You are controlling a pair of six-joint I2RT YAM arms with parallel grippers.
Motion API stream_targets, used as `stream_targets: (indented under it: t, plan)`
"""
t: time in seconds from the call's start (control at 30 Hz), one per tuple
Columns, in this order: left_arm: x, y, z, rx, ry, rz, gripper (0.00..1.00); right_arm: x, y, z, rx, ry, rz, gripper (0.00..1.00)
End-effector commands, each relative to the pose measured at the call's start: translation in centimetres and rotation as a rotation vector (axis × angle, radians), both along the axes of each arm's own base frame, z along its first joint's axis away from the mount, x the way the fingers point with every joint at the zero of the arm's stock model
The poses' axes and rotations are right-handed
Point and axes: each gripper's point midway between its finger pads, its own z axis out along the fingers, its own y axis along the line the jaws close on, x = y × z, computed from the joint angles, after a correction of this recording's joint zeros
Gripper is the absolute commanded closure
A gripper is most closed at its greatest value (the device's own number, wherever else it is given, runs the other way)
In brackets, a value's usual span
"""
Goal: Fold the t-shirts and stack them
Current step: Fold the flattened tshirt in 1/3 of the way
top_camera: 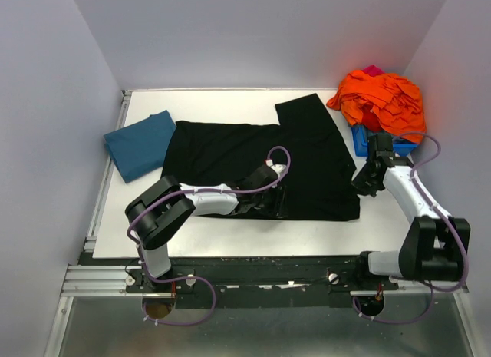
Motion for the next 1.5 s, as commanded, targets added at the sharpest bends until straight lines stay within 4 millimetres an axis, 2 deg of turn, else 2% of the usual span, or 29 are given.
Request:
stream_targets:
  t: [0.0, 0.07, 0.13, 0.23, 0.37, 0.53, 0.63, 0.77, 0.87, 0.93, 1.03, 1.13, 1.3, 1.4, 1.47]
  plan:
    - [-1.1, 0.5, -0.2, 0.014, 0.001, -0.060, 0.49, -4.3, 2.7, -1.2, 0.114, 0.086, 0.072, 0.99]
    - [-1.1, 0.3, 0.1, 0.001, -0.003, -0.067, 0.49, -5.4, 3.7, -1.8, 0.164, 0.103, 0.076, 0.99]
    - [-1.0, 0.0, 0.4, -0.007, -0.007, -0.070, 0.49, -6.1, 3.3, -2.3, 0.146, 0.127, 0.049, 0.99]
    - [-1.1, -0.1, 0.6, -0.012, -0.014, -0.073, 0.48, -5.8, 2.2, -2.6, 0.090, 0.156, 0.000, 0.99]
    - [-1.0, 0.1, 0.6, 0.002, -0.019, -0.077, 0.49, -5.5, 0.2, -4.4, -0.009, 0.228, -0.073, 0.99]
    - [-1.7, 0.8, 0.1, 0.028, -0.012, -0.098, 0.48, -6.6, -1.8, -5.3, -0.121, 0.345, -0.193, 0.99]
    - [-1.9, 1.1, 0.5, 0.023, -0.019, -0.105, 0.47, -6.2, -2.8, -4.4, -0.172, 0.309, -0.249, 0.99]
    - [-2.0, 0.6, 2.8, -0.022, -0.053, -0.119, 0.44, -4.9, -2.9, -1.7, -0.165, 0.148, -0.241, 0.99]
    - [-1.4, 0.9, 5.6, -0.046, -0.113, -0.100, 0.40, -3.4, -1.5, -0.2, -0.099, -0.010, -0.120, 0.99]
    - [-0.4, 1.6, 7.1, -0.035, -0.173, -0.064, 0.39, -2.3, 0.6, 0.9, -0.014, -0.121, 0.006, 0.99]
    - [1.8, 3.8, 8.3, 0.003, -0.225, 0.024, 0.37, -0.8, 4.8, 2.6, 0.149, -0.290, 0.209, 0.99]
    - [4.1, 6.9, 8.8, 0.047, -0.259, 0.142, 0.37, -0.3, 8.6, 3.7, 0.282, -0.362, 0.350, 0.99]
    - [8.2, 15.3, 8.1, 0.209, -0.271, 0.446, 0.41, 0.4, 13.5, 3.3, 0.348, -0.327, 0.522, 0.99]
    - [9.6, 20.3, 7.8, 0.253, -0.246, 0.630, 0.43, 1.1, 16.2, 3.7, 0.358, -0.352, 0.596, 0.99]
    - [10.1, 23.1, 7.6, 0.283, -0.232, 0.746, 0.45, 1.6, 17.1, 3.4, 0.346, -0.366, 0.612, 0.99]
